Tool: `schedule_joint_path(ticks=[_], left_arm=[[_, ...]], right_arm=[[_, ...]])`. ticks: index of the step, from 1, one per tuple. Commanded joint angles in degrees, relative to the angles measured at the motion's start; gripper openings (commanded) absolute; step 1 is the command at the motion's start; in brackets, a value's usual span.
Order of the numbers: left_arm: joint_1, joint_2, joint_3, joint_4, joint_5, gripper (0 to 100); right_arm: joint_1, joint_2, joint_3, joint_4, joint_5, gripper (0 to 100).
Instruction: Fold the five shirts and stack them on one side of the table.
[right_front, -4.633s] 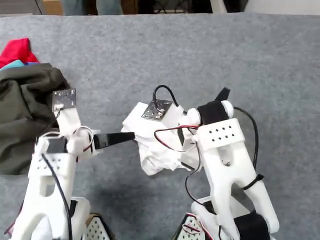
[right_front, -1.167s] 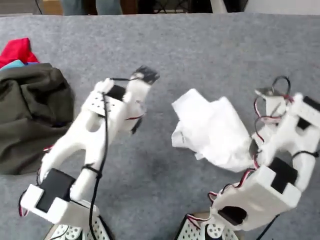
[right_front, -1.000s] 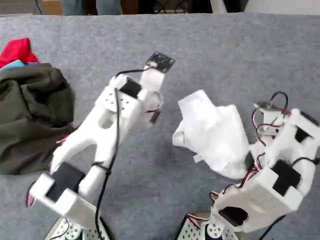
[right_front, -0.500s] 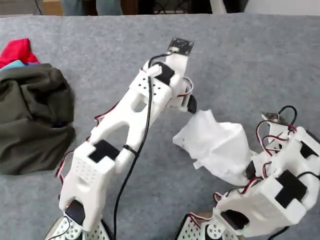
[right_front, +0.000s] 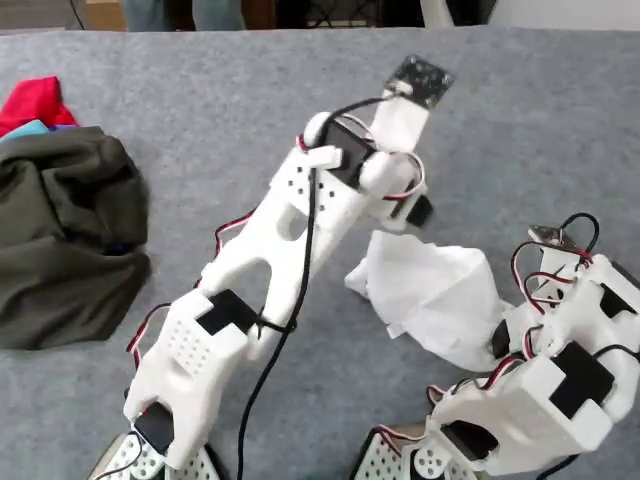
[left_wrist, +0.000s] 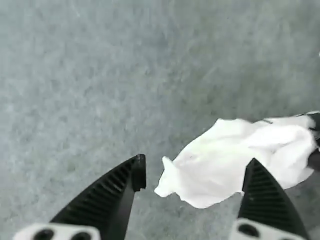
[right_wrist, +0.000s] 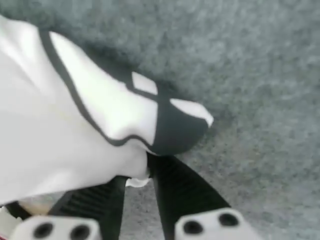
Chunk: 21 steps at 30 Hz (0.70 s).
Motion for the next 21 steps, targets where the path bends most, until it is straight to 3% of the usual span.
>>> schedule_joint_path(ticks=[1,6,14,18,21], left_arm=[[1.6,-0.2,-1.2,0.6,0.4,32],[1.4,-0.1,10.9,-1.3,-1.9,32],[0.7,-0.1,18.5,-3.4,-20.8,32],[1.7,-0.1,19.1,-6.5,-21.6,32],[3.6,-0.1,19.2,-8.7,-21.7,22]], right_arm=[[0.5,1.1,1.2,-3.9,-0.8,1.5],[0.5,1.1,1.2,-3.9,-0.8,1.5],[0.5,1.1,1.2,-4.0,-0.7,1.5],[0.5,1.1,1.2,-4.0,-0.7,1.5],[0.5,1.1,1.2,-4.0,-0.7,1.5]])
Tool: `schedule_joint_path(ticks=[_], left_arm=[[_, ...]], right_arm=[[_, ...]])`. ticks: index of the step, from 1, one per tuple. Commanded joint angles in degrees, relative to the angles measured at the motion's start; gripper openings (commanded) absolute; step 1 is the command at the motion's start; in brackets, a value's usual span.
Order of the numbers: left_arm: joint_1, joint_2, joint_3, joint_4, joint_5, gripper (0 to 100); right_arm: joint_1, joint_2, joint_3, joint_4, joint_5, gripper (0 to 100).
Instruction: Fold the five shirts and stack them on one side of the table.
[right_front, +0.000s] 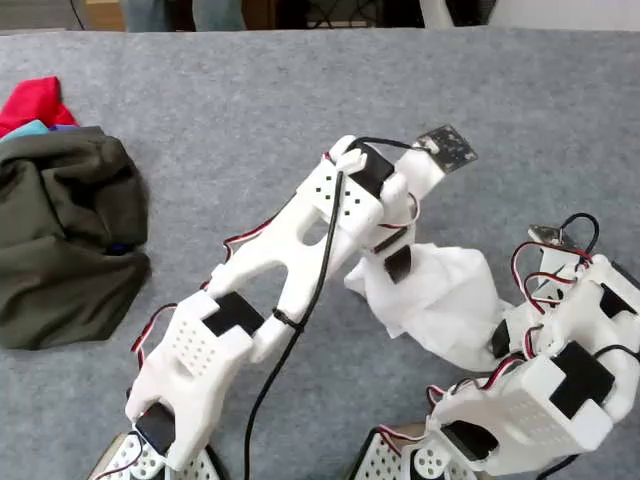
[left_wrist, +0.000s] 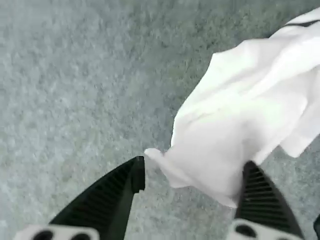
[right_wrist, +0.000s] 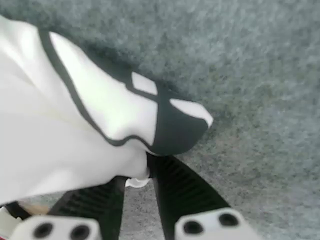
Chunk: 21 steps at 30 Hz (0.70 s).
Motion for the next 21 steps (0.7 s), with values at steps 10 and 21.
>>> schedule_joint_path(ticks=[10,21], left_arm=[[-1.7,-1.3,-0.8,-0.6,1.2,3],[-26.9,-7.4,-3.6,7.2,3.5,3]], right_arm=[[0.6,-0.1,-0.1,-3.0,-0.8,1.4],[0.8,-11.6,-20.1,8.6,-14.2,1.4]])
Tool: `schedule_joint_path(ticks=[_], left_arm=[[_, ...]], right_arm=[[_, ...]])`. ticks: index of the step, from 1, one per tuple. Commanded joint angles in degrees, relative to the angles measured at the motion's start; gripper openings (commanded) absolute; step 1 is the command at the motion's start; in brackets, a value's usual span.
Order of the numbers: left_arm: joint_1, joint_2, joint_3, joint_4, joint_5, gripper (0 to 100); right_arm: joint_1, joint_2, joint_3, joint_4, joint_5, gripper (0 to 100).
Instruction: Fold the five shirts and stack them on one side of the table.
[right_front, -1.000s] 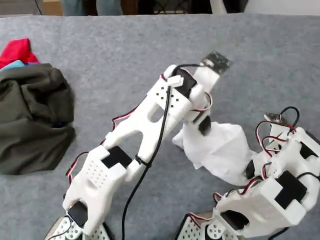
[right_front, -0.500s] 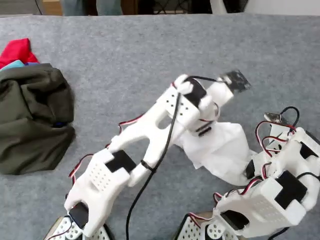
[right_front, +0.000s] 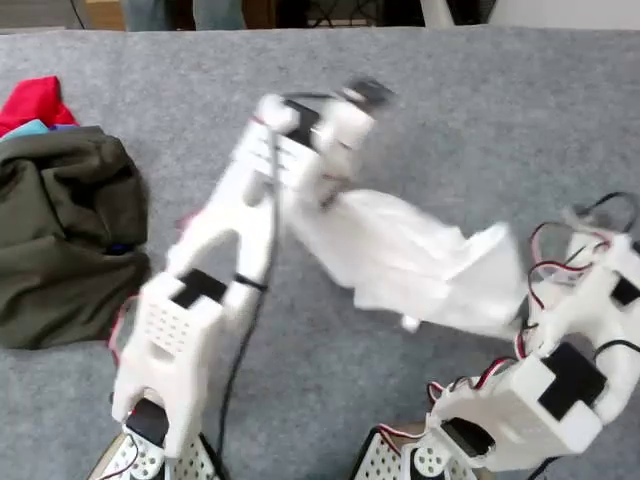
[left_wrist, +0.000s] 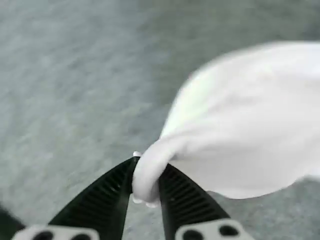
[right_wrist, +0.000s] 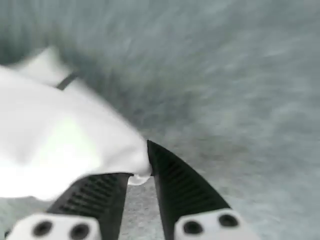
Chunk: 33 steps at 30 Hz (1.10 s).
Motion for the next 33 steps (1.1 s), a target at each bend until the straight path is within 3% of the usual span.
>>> schedule_joint_path(ticks=[1,8,16,20,24,26,33], left_arm=[[-8.8,-8.3,1.8,0.7,0.2,3],[-18.1,-20.6,19.4,0.6,-6.0,3],[-29.1,-29.5,37.4,0.6,-16.2,3],[-30.5,-33.9,42.5,0.5,-19.1,3],[-29.0,-39.9,38.5,0.4,-18.9,3],[-28.4,-42.9,33.4,0.4,-18.8,3],[-31.1,-46.4,1.9,-1.6,-15.6,3]], right_arm=[[0.5,-5.2,-9.5,2.5,-4.0,1.4],[-3.0,-6.9,-14.5,11.7,-3.7,1.5],[-2.6,-7.2,-14.1,22.5,14.1,1.8],[-1.5,-7.3,-14.5,23.6,19.0,16.7],[-2.5,-7.4,-16.3,26.3,25.1,41.3],[-3.3,-7.4,-18.3,26.7,24.4,48.1],[-10.4,-7.3,-21.9,26.4,18.1,46.0]])
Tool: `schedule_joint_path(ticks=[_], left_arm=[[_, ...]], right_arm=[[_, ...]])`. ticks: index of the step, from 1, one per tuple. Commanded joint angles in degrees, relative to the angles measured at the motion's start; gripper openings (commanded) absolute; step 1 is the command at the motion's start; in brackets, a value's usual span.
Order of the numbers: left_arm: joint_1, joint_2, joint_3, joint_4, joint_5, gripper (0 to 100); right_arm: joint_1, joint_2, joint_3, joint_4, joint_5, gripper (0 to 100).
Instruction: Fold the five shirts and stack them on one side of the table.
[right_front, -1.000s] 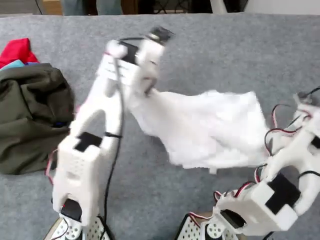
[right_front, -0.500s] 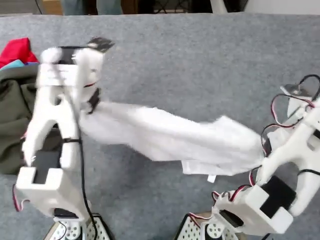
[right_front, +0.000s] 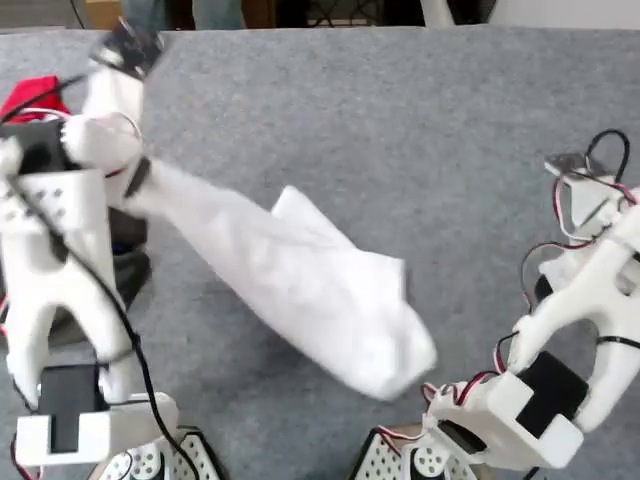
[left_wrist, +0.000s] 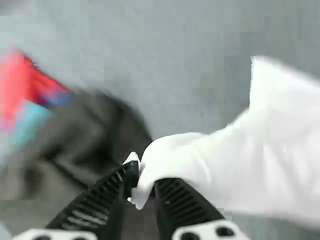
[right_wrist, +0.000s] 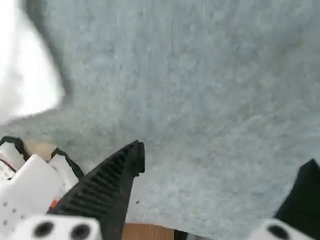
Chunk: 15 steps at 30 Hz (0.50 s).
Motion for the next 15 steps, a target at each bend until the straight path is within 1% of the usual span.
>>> schedule_joint_path(ticks=[1,3,4,5,7,9,12,15], left_arm=[[-1.3,-2.5,-21.1,-2.5,0.9,3],[-1.0,-2.4,-29.4,-4.2,0.9,3],[0.5,-2.4,-32.4,-5.3,0.9,3],[3.2,-2.4,-34.2,-6.0,0.9,3],[10.9,-2.4,-35.3,-6.2,0.9,3],[19.3,-2.3,-32.6,-5.8,1.0,3],[32.3,-1.0,-23.7,-5.7,1.5,3],[42.8,1.8,-14.3,-6.3,6.1,3]], right_arm=[[-4.4,-1.8,-2.7,0.2,-2.9,45.5],[-5.9,-1.7,-2.9,0.1,-5.0,44.4],[-6.4,-1.7,-2.9,-0.2,-6.4,44.1],[-6.5,-1.7,-2.9,-1.1,-8.4,44.2],[-6.6,-1.7,-2.9,-2.7,-13.1,44.2],[-6.4,-1.7,-2.9,-3.5,-16.3,44.3],[-6.2,-2.2,-2.9,-3.3,-18.5,44.4],[-4.0,-2.2,-3.3,-3.1,-18.8,44.3]])
